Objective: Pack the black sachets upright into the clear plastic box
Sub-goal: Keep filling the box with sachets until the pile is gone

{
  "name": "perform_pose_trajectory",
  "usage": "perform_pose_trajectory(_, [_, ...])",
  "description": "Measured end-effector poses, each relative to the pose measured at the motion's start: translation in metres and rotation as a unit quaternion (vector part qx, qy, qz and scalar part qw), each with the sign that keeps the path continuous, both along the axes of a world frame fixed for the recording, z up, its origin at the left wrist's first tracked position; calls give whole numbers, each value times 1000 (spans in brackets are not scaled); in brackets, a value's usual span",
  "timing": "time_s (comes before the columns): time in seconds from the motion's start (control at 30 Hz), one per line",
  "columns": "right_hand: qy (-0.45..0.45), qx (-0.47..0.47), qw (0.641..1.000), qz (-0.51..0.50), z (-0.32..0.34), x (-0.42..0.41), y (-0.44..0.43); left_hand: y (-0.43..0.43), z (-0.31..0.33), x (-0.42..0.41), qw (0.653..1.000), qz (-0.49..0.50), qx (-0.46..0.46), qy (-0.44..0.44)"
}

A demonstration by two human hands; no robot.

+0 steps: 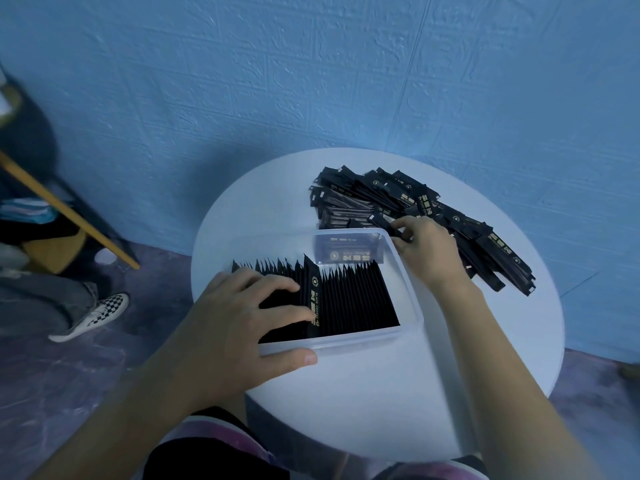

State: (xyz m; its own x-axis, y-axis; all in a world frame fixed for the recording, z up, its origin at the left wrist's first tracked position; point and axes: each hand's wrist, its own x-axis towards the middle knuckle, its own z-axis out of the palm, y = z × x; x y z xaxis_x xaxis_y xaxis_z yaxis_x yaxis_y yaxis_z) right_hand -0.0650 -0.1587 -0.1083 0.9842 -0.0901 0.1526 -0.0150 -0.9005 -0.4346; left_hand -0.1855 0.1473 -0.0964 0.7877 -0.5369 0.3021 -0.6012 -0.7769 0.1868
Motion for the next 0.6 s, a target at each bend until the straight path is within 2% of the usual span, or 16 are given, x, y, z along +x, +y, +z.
perform_pose_trajectory(0.37, [-7,-12,1000,-12,-1,5,-3,-1,0,0,1000,0,-2,-1])
perform_pose_trajectory(0.47, [-3,34,999,-11,3,4,-4,-1,-1,0,1000,0,-2,-2])
perform_pose_trajectory(0.6, [51,66,996,20,0,7,-6,-1,0,-1,1000,2,-4,-4])
